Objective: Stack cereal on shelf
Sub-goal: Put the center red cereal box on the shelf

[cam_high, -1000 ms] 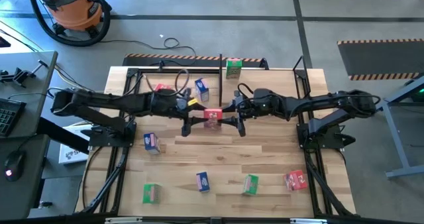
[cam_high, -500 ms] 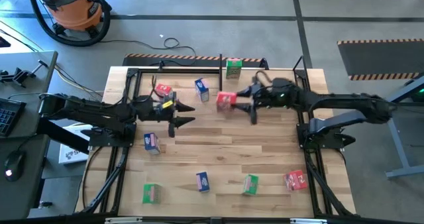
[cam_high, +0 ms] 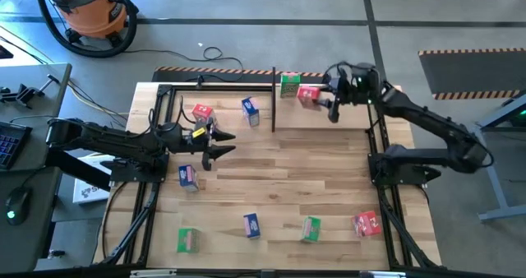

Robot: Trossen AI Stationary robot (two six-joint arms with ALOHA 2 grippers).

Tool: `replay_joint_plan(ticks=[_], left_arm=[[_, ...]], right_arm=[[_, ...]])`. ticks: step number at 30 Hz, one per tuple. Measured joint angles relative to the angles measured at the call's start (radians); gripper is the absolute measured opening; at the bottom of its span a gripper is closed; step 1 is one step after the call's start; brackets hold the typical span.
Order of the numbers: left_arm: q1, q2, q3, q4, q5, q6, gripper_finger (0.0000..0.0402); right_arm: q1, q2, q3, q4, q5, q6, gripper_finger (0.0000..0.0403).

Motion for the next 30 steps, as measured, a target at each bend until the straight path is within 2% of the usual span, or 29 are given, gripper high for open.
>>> replay_joint_plan(ticks=[8,12,20,24,30], left_arm=[[0.0,0.0,0.0,-0.002,0.0,-0.001,0.0188],[0.0,0.0,0.0,-0.003,0.0,-0.001,0.0188],[0.0,0.001,0.0,-0.003,0.0,-0.001,0.0188],[0.0,0.001,0.0,-0.003,-0.005,-0.001,0.0188],[0.0,0.001,0.0,-0.003,-0.01,-0.002,0.0188]], right_arm=[[-0.176,0.155,0.0,0.06,-0.202,-0.039,0.0169],[-0.217,0.212,0.0,0.087,-0.251,-0.052,0.0169],[-0.234,0.277,0.0,0.087,-0.25,-0.058,0.0169],[-0.229,0.286,0.0,0.089,-0.198,-0.03,0.0171],[-0.223,0.286,0.0,0.078,-0.109,-0.007,0.0206]])
